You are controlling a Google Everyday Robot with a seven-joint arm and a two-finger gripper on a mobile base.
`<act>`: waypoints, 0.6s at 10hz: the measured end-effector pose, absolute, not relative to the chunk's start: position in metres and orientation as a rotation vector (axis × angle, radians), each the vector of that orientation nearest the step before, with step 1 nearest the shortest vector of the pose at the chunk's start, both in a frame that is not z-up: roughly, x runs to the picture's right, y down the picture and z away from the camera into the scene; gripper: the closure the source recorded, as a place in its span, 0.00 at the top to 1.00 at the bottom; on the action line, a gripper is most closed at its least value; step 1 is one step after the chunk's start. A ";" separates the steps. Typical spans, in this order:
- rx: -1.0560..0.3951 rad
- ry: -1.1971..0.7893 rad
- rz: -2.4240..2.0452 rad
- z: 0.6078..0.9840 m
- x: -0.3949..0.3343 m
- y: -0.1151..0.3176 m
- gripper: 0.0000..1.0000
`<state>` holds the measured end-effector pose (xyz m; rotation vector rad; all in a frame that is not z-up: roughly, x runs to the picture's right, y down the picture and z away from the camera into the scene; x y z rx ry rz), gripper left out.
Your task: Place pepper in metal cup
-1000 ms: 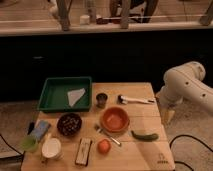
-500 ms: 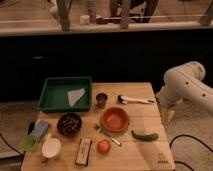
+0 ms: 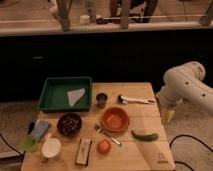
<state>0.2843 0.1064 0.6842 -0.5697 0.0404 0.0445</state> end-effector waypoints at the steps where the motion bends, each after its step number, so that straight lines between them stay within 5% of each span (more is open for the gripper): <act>1: -0.570 0.040 0.044 0.684 0.284 0.107 0.80; 6: -0.581 0.013 -0.013 0.695 0.252 0.140 0.80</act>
